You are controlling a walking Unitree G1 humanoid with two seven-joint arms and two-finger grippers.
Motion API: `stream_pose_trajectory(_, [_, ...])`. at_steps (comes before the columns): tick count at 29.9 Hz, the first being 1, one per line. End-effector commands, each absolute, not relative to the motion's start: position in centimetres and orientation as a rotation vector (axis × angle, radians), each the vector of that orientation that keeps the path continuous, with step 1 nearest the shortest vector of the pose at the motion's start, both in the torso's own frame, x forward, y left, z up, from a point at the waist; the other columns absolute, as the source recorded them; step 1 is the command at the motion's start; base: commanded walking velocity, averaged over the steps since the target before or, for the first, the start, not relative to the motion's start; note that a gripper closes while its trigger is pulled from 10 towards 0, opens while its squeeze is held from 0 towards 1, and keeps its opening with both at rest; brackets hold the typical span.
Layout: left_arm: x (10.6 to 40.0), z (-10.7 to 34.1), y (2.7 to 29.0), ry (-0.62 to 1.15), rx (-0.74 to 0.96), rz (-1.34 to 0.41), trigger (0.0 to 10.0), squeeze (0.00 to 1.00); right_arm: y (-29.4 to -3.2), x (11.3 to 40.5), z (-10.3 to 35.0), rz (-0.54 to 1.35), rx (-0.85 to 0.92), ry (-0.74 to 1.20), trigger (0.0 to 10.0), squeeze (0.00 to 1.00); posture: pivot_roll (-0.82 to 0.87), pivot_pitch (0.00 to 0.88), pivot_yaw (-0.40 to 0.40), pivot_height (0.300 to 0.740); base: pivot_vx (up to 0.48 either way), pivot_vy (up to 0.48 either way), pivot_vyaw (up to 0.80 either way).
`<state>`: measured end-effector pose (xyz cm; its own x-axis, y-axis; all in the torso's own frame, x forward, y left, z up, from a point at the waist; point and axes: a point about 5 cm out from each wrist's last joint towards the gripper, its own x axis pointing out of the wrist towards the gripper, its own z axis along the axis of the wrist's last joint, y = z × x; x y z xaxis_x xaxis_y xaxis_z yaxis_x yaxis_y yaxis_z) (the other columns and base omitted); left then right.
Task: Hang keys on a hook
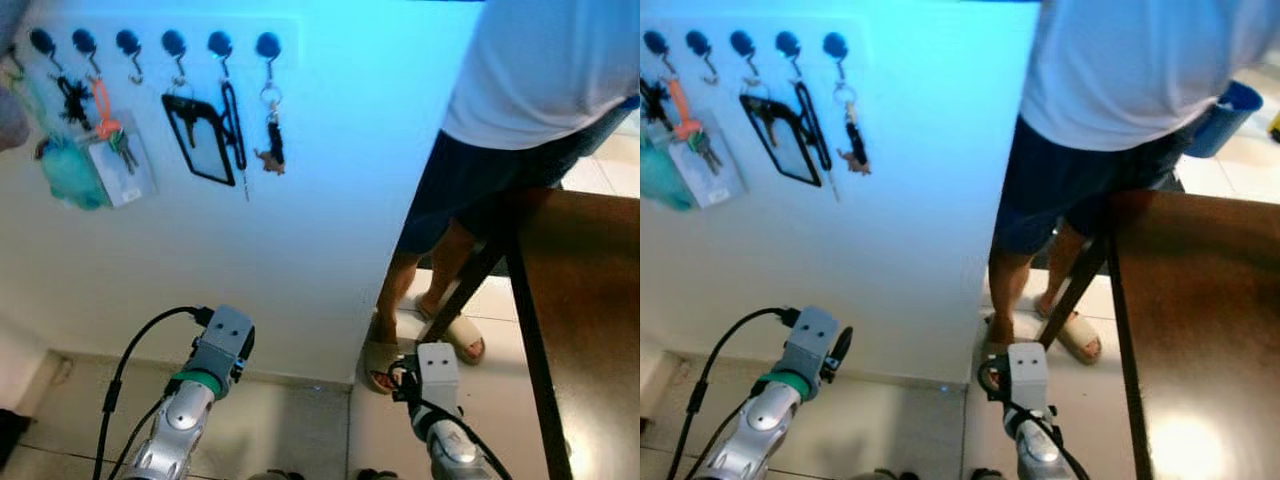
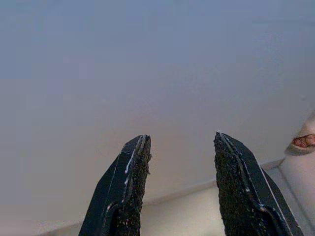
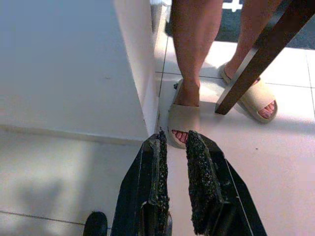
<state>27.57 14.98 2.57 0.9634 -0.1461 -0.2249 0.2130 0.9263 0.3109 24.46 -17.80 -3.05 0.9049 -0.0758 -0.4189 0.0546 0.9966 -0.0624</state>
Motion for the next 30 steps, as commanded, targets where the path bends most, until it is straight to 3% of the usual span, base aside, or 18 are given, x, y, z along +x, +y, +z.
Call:
stream_pose_trajectory(1, [27.2,1.7,15.2,0.244,0.356,-0.197,10.0,0.0,-17.8,24.1,-3.3,-0.081,-0.044,0.44,10.0,0.0,-0.03,0.034,0.176,0.74,0.0,0.0,0.0])
stream_pose_trajectory(11, [25.9,0.4,15.7,0.295,0.344,-0.166,10.0,0.0,-18.2,25.1,-1.6,-0.044,-0.106,0.307,10.0,0.0,-0.01,0.045,0.133,0.74,0.0,0.0,0.0])
stream_pose_trajectory(21, [25.2,0.1,16.1,0.308,0.324,-0.124,10.0,0.0,-17.6,25.4,-1.6,-0.021,-0.091,0.321,10.0,0.0,0.02,0.055,0.114,0.74,0.0,0.0,0.0])
stream_pose_trajectory(30, [25.3,0.3,16.5,0.306,0.322,-0.108,10.0,0.0,-17.4,25.2,-1.9,-0.014,-0.092,0.337,10.0,0.0,0.04,0.052,0.115,0.74,0.0,0.341,0.0])
